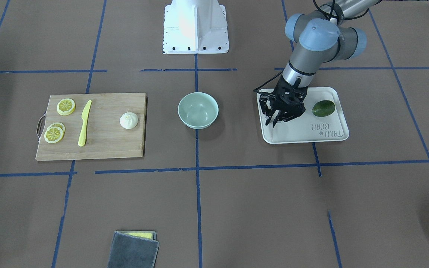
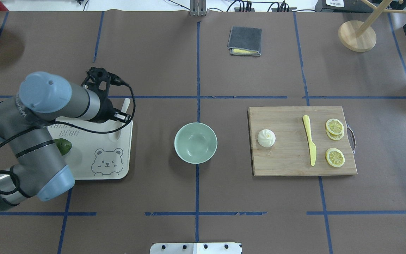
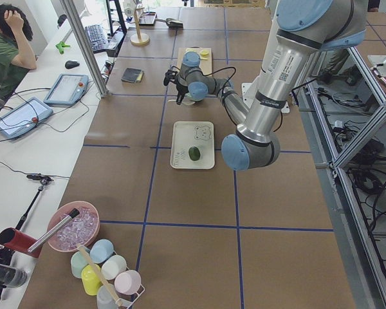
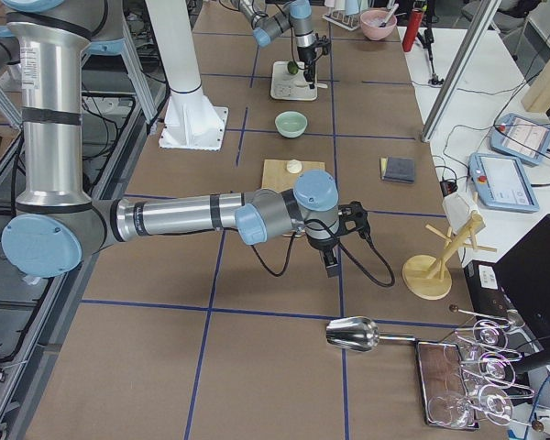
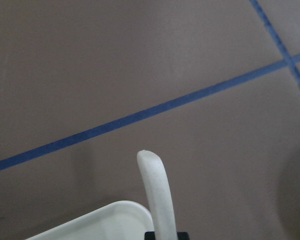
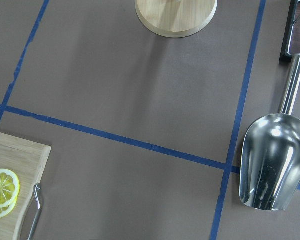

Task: Put spoon and bun in bowl

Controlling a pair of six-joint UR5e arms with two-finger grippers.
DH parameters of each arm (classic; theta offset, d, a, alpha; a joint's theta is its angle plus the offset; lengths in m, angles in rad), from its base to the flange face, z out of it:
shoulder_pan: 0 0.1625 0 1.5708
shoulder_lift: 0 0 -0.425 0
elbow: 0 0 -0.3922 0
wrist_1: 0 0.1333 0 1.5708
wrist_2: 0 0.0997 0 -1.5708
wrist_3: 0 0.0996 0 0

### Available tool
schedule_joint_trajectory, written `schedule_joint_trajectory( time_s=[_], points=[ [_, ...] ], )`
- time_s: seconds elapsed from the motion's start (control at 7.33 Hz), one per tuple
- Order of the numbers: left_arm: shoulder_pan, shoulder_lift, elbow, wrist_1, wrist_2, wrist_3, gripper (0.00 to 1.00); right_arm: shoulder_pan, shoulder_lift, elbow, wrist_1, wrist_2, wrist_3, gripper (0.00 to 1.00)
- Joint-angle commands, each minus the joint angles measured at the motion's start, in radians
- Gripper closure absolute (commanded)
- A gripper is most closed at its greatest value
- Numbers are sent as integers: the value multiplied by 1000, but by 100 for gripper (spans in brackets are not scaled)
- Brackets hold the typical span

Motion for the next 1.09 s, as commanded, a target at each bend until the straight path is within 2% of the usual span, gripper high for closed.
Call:
schedule_joint_trajectory(
  time_s=[0.0, 0.14, 0.27, 0.41, 0.55, 0.68, 0.82, 0.95],
  points=[
    [126, -154, 57, 70, 153, -321, 100, 0, 0, 0, 0, 0, 0, 0],
    [170, -181, 106, 70, 201, -384, 100, 0, 2, 0, 0, 0, 0, 0],
    [195, -185, 115, 70, 232, -397, 100, 0, 0, 0, 0, 0, 0, 0],
    [210, -179, 118, 68, 235, -397, 100, 0, 2, 0, 0, 0, 0, 0],
    [212, -175, 116, 68, 235, -396, 96, 0, 2, 0, 0, 0, 0, 0],
    [215, -150, 113, 61, 269, -389, 1, 0, 2, 0, 0, 0, 0, 0],
    [218, -141, 107, 61, 338, -383, 0, 0, 2, 0, 0, 0, 0, 0],
    [216, -136, 99, 65, 334, -313, 0, 0, 5, 8, 2, 0, 0, 0]
  ],
)
